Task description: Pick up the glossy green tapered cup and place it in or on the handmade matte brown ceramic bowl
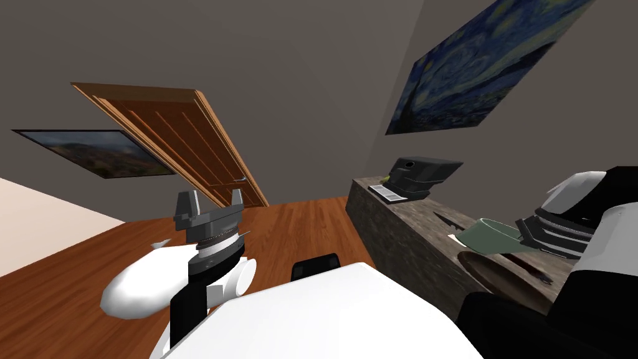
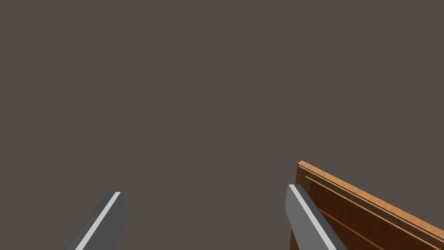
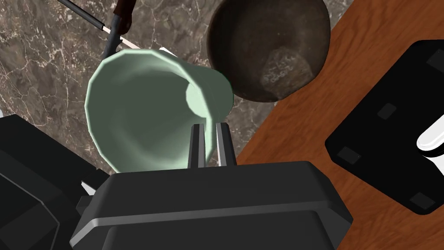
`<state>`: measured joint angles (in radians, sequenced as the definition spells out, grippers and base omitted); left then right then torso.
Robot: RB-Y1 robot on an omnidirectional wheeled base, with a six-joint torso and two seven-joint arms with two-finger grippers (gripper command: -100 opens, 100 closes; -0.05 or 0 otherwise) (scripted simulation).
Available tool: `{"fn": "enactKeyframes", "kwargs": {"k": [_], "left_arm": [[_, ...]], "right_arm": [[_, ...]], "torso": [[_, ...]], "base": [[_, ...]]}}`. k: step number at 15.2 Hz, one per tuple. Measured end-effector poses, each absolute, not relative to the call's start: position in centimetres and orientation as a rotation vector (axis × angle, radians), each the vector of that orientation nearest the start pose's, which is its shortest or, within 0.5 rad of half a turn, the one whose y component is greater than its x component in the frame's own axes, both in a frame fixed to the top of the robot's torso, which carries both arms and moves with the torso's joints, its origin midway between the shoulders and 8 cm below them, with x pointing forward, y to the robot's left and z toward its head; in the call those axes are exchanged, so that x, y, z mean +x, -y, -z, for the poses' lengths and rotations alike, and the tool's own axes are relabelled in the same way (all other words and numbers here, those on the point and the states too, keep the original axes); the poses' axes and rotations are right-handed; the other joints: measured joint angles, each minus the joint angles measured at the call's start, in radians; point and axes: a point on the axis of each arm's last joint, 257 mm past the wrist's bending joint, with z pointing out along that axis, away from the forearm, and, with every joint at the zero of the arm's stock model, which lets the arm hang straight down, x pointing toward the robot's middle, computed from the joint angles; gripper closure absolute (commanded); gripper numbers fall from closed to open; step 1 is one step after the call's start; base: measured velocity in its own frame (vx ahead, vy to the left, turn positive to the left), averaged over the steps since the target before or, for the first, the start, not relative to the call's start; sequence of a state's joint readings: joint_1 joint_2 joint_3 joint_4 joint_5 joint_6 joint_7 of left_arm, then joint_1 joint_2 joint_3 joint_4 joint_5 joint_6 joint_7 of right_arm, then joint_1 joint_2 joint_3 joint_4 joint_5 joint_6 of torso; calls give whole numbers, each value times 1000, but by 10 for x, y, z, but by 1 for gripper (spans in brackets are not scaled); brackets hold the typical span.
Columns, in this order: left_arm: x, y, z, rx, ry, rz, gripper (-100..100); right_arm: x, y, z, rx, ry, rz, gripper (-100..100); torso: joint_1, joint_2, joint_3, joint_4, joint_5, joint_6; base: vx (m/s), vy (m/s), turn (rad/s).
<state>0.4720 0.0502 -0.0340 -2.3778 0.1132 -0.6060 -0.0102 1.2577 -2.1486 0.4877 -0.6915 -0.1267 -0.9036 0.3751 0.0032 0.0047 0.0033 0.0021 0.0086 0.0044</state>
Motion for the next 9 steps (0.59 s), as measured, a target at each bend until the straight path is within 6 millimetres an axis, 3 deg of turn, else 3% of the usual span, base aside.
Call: {"fn": "enactKeyframes", "kwargs": {"k": [5, 9], "left_arm": [[302, -267, -91, -511, -425, 1459, 0], [302, -267, -91, -511, -425, 1459, 0]], "right_arm": [[98, 828, 90, -856, -3123, 622, 100], [116, 824, 81, -885, -3109, 617, 100]], "torso": [[3, 4, 2, 1, 2, 1], [3, -3, -1, 0, 2, -1]], "base": [[-178, 39, -92], [-88, 18, -52]]}}
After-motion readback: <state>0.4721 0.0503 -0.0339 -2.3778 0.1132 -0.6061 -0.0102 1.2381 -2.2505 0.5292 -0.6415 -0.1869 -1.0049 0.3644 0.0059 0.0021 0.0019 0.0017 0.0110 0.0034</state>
